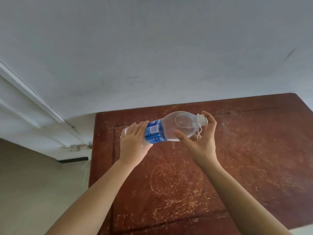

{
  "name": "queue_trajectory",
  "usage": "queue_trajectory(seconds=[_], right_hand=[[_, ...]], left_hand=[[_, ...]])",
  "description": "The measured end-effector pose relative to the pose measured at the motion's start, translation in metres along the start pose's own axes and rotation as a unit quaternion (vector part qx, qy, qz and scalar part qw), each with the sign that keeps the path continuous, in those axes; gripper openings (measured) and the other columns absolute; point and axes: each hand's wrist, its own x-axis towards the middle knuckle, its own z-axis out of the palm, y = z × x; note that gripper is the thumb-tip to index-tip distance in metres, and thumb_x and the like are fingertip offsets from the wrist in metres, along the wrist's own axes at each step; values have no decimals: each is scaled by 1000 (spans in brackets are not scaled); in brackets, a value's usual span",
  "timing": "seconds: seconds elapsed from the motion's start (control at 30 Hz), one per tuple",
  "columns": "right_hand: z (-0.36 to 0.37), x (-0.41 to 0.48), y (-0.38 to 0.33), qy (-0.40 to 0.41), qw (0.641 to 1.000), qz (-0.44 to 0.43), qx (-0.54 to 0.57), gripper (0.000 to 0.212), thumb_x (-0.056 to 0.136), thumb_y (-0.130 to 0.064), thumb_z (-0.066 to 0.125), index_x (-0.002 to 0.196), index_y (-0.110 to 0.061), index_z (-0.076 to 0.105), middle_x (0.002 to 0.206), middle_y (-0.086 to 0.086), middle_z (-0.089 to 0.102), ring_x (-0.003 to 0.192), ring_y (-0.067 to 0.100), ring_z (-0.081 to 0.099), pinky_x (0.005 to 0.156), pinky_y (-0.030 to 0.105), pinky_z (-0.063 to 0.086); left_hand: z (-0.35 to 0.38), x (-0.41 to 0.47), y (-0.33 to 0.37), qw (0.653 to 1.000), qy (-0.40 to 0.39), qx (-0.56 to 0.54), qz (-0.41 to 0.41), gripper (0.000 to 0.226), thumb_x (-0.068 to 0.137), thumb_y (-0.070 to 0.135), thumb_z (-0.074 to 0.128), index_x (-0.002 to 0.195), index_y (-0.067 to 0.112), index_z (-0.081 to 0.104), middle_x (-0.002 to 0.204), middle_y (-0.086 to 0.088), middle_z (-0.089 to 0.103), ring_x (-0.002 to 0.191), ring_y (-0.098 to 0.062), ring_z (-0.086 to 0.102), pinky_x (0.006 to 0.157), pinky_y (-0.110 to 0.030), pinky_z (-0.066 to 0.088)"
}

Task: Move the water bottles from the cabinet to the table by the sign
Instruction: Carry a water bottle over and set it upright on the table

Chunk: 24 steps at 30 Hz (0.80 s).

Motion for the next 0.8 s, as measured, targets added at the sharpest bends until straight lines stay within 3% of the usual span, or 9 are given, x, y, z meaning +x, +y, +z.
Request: queue_trajectory(seconds=[0.1,0.2,0.33,0.4,0.53,0.6,0.7,0.73,0.8], right_hand=[[-3,32,7,3,1000,-20,-20,92,73,-34,92,137,-51,28,141,-3,49,120,8,62,96,28,57],[-9,55,12,3,998,-44,-53,90,75,-33,91,138,-49,29,142,2,48,114,3,64,80,18,58],[-16,74,18,4,994,-63,-85,87,75,-48,86,140,-50,27,147,0,42,125,18,59,85,45,62],[-22,85,22,-1,993,-67,-93,86,76,-49,84,140,-50,27,145,-6,40,127,15,56,88,45,60],[-15,97,16,-25,990,-102,-91,87,81,-28,87,141,-44,26,132,-23,33,114,-20,46,77,6,49],[-1,104,8,-49,986,-127,-100,87,82,-23,86,142,-42,25,135,-11,37,114,-24,41,79,0,44],[27,116,-12,-109,977,-150,-109,82,87,-31,81,141,-54,24,139,-2,41,110,-17,48,79,0,44],[37,120,-19,-135,972,-160,-111,79,88,-33,79,143,-53,27,139,-2,42,106,-11,52,76,3,46],[57,130,-32,-182,956,-186,-133,74,89,-35,77,149,-43,34,140,1,43,103,7,58,74,13,49]], left_hand=[[18,32,7,1000,-1,-28,-11,73,83,65,59,136,14,59,136,-3,65,127,-28,60,102,-53,51],[35,58,21,995,21,-88,-30,74,76,49,82,133,9,60,130,-8,68,122,-32,63,102,-52,52],[48,87,34,991,38,-120,-40,79,68,36,93,132,3,60,126,-16,68,119,-38,64,99,-53,54],[54,96,37,991,34,-122,-41,79,71,37,91,134,4,57,129,-16,66,122,-37,62,101,-53,53],[56,95,31,985,19,-166,-48,79,74,41,88,138,8,54,134,-9,63,127,-27,58,103,-43,53],[53,95,22,976,11,-204,-80,82,72,41,90,140,14,53,134,-3,63,125,-20,59,101,-32,53],[45,93,10,952,-12,-272,-141,76,70,40,91,134,25,53,125,13,64,110,-1,61,90,-13,51],[43,92,6,943,-16,-291,-162,73,69,39,91,131,26,54,122,15,65,104,3,62,85,-6,47],[45,91,-1,920,-35,-331,-208,70,69,41,90,127,28,55,117,14,69,100,5,64,81,-4,47]])
